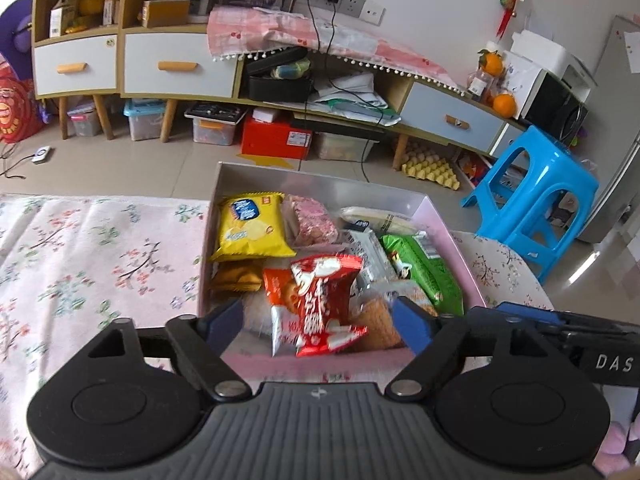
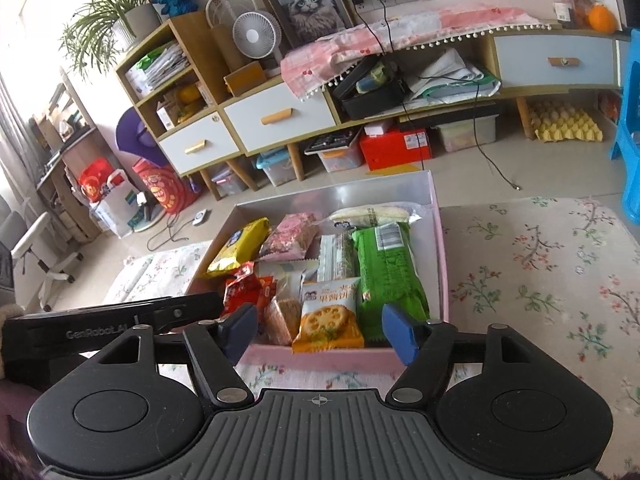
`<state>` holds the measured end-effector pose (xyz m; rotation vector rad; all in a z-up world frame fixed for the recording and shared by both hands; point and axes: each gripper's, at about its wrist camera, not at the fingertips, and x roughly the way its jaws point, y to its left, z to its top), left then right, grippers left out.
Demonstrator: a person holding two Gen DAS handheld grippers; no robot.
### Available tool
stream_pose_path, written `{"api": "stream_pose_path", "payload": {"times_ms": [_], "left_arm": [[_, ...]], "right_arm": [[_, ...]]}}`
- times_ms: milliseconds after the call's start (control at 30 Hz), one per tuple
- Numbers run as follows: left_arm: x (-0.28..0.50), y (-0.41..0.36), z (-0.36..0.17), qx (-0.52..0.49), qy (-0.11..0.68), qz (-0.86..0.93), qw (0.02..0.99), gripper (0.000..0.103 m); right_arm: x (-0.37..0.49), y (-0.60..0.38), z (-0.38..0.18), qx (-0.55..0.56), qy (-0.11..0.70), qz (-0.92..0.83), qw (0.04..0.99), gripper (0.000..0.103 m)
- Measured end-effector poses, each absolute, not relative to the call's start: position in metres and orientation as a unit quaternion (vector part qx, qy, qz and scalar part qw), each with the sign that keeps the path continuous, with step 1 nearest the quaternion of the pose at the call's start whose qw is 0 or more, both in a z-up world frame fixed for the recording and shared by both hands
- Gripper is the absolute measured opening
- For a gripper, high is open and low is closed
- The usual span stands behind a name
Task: Organize snacks
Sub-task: 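Carry the candy pack and biscuit pack into the pink box and open both grippers, then withdraw both tools from the box toward the last two snacks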
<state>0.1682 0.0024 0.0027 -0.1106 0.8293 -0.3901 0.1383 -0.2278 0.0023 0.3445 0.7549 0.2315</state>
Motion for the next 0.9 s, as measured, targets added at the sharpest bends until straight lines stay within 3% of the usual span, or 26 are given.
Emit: {"api": "stream_pose_path", "payload": {"times_ms": [333,667,900], "left_arm": [[0.130,0.021,0.011,-0.013,0.412,-0.144,0.900,0.102],[0.113,0.058,-0.004,0.033,0.433,-0.090,0.896,0.102],[0.098,0.082,-0.030,0.104,0.397,-0.089,0.908,0.102]], "right_arm": [[0.097,-0.204,0.017,0.128,0.376,0.122,0.909,0.090],[0.065,-0.154,0.007,0.056,0.383,0.159,0.908,0.094],[0.048,-0.127,-0.019,-0.006,0.391,0.188,0.901,0.094]]}}
